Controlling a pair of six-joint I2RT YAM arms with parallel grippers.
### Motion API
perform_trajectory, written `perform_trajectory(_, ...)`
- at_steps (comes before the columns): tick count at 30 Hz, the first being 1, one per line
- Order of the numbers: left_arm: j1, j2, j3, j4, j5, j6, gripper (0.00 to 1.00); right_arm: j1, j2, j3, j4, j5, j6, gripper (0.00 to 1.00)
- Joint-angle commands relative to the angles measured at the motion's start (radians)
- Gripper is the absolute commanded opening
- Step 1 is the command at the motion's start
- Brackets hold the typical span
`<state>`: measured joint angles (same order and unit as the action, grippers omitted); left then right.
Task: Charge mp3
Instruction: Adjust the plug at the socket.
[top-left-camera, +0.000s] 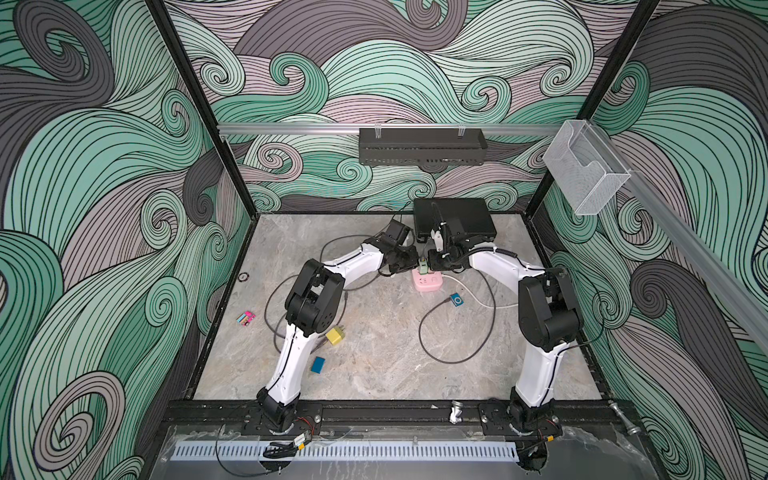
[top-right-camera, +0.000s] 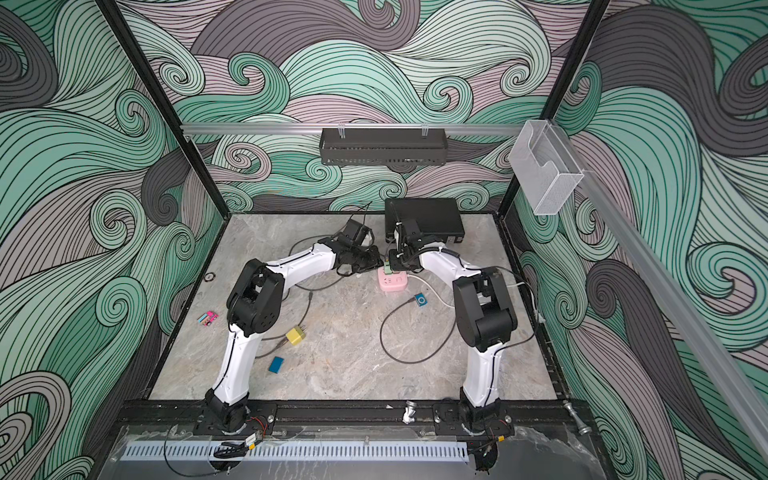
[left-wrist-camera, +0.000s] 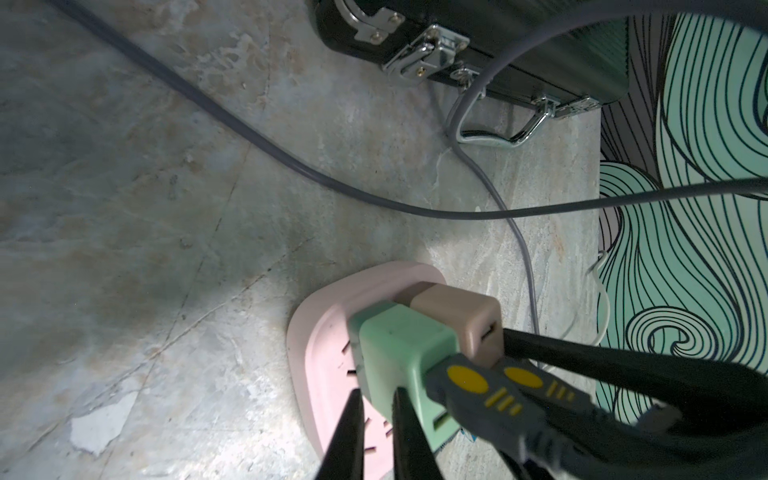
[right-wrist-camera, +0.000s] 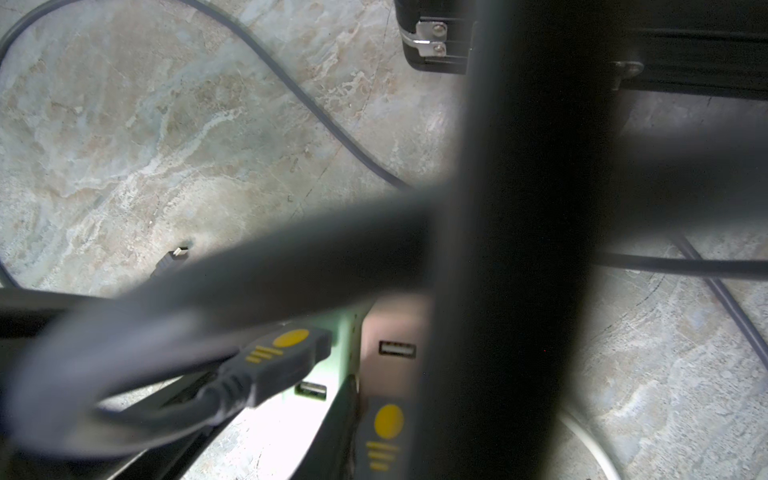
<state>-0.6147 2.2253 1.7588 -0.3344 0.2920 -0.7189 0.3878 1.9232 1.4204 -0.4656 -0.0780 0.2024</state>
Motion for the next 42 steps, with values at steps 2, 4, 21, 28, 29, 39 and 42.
perform_trajectory(2, -0.043, 0.026, 0.051, 0.016, 0.033, 0.021, 0.14, 0.087, -0.002, -0.035, -0.038, -0.103, -0.007, 0.42)
perform_trajectory(4, -0.045, 0.024, 0.052, 0.014, 0.030, 0.022, 0.14, 0.087, -0.027, -0.051, -0.025, -0.105, 0.007, 0.47)
perform_trajectory(21, -0.071, 0.002, 0.045, -0.005, 0.013, 0.030, 0.11, 0.087, -0.105, -0.103, 0.040, -0.135, 0.026, 0.53)
perform_trajectory(28, -0.087, -0.016, 0.029, -0.004, 0.004, 0.029, 0.11, 0.086, -0.064, -0.130, 0.085, -0.175, 0.037, 0.52)
perform_trajectory(29, -0.089, -0.019, 0.024, -0.002, 0.003, 0.026, 0.11, 0.086, -0.060, -0.138, 0.096, -0.182, 0.039, 0.52)
perform_trajectory(39, -0.126, -0.029, 0.025, -0.003, -0.002, 0.022, 0.10, 0.074, 0.000, -0.123, 0.139, -0.271, -0.011, 0.51)
perform_trajectory(42, -0.138, -0.036, 0.027, -0.025, -0.034, 0.030, 0.10, 0.068, -0.006, -0.125, 0.117, -0.286, -0.040, 0.51)
